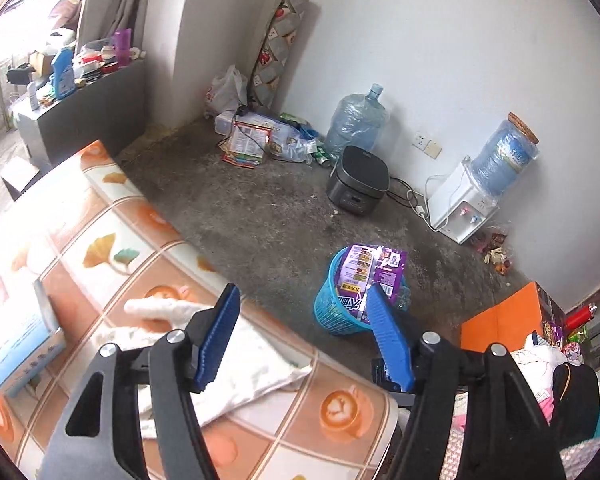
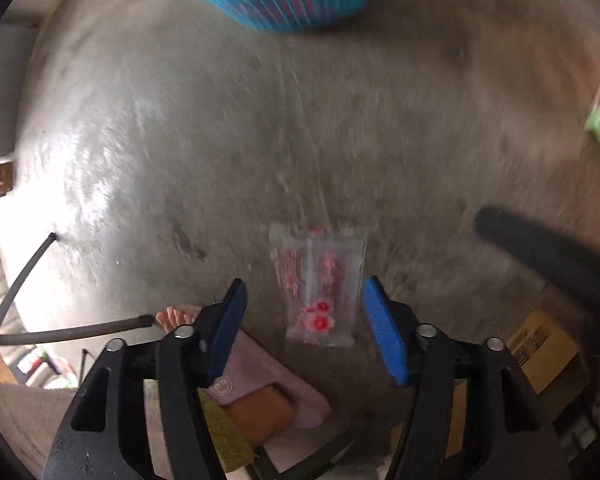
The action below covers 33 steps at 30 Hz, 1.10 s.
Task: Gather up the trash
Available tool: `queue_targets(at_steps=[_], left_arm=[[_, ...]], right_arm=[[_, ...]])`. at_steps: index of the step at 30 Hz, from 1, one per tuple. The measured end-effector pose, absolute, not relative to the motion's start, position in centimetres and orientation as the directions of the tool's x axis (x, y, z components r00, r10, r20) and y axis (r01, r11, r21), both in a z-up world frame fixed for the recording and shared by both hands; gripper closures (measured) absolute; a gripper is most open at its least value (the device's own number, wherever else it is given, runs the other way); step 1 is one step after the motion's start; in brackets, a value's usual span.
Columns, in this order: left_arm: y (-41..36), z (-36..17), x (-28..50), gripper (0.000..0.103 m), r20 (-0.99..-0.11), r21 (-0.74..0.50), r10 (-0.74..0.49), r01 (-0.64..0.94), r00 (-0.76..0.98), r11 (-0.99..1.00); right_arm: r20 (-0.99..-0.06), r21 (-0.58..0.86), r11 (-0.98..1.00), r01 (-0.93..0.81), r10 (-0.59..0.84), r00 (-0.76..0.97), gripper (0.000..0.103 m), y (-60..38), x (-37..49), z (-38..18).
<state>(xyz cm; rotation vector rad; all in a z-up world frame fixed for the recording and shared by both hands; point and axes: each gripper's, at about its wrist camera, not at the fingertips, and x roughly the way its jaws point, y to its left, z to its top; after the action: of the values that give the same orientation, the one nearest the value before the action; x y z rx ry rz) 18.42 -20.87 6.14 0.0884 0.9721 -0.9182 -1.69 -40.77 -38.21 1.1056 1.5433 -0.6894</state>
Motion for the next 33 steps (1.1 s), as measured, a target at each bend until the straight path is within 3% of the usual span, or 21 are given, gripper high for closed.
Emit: queue_targets(at_steps=[3,9,15,19,24,29,32,33], left_arm=[[-17.9,6.0,17.9,0.038,-0.743,-0.336,-0.624,0.67,0.244,0.662],[-14.4,5.6,17.6,0.036,-0.769,-0.309,-0.575,0.624,0.281,0.718],[-12.4,4.7,18.3,0.036,-0.786,-0.328,-0.55,0.564,0.283,0.758],[-11.8,4.2,18.9,0.036,-0.797,-0.327,-0.533,0.539,0.283,0.776],[-11.8,4.0,19.3,0.036,-0.802,-0.328,-0.528,0.532,0.281,0.781],[-11.7,3.9,19.4,0.036,-0.801,-0.331,-0.529,0.528,0.281,0.782],[-11.6,3.9,19.4,0.036,-0.801,-0.329,-0.527,0.527,0.283,0.783],[-11.5,3.9,19.3,0.036,-0.801,-0.328,-0.527,0.528,0.284,0.783]], right_arm=[[-0.926,0.103,0.393,0.914,0.374,-0.056,0.034,-38.7,-2.3,-42.1],[-0.903,0.007,0.493,0.87,0.378,-0.206,0.033,-35.8,-1.2,-47.8],[-0.888,-0.006,0.471,0.882,0.404,-0.222,0.033,-34.5,-0.5,-50.4],[-0.887,-0.014,0.462,0.887,0.403,-0.224,0.024,-33.8,-0.2,-51.3],[-0.894,-0.04,0.519,0.854,0.363,-0.264,0.023,-31.8,0.7,-51.9],[-0.909,-0.063,0.537,0.841,0.317,-0.27,0.037,-29.8,0.8,-51.7],[-0.913,-0.058,0.504,0.862,0.323,-0.25,0.052,-30.2,-0.1,-51.3],[-0.914,-0.056,0.49,0.87,0.325,-0.242,0.062,-30.3,-0.3,-51.1]])
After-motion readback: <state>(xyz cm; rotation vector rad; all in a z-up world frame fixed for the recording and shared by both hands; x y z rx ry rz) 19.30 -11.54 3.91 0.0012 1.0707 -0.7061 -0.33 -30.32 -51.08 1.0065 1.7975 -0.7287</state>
